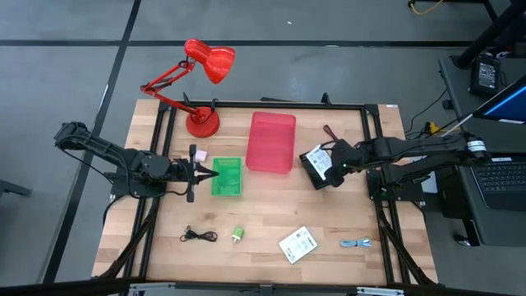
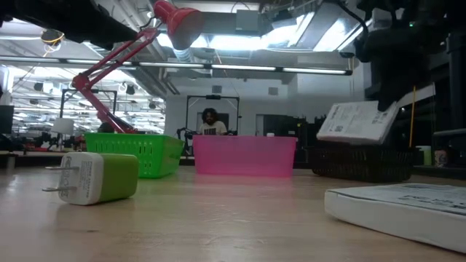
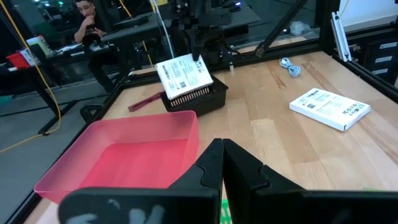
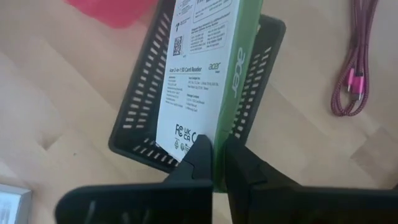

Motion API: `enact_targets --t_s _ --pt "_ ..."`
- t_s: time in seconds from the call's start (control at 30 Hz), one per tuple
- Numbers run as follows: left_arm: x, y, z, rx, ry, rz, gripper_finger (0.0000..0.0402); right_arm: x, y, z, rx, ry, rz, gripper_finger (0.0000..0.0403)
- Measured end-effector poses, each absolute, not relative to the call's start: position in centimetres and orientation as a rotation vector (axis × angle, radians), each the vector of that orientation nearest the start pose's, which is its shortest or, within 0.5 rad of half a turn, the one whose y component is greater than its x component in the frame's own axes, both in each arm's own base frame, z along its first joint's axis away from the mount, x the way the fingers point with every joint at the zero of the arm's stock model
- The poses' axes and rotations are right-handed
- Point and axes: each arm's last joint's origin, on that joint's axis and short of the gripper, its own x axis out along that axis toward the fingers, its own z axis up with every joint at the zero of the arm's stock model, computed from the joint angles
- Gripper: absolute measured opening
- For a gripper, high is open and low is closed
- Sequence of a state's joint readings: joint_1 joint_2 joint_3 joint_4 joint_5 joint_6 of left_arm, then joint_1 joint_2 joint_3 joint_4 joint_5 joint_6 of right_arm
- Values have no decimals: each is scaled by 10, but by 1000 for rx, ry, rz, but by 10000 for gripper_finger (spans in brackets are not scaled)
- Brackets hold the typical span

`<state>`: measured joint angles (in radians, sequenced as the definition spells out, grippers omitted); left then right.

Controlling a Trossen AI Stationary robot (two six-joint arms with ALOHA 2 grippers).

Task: Pick and place items into bin
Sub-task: Put the top white card reader box into the black bin

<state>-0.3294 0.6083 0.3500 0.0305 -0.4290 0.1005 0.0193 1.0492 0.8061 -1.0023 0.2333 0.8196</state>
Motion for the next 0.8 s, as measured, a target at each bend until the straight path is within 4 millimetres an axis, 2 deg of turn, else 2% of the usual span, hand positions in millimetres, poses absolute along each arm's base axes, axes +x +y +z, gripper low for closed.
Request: enact_targets --t_s 0.23,0.8 --pt "143 -36 229 184 217 89 4 174 -3 225 581 1081 -660 6" --pt "143 -36 229 184 217 89 4 179 -1 226 629 1048 -605 9"
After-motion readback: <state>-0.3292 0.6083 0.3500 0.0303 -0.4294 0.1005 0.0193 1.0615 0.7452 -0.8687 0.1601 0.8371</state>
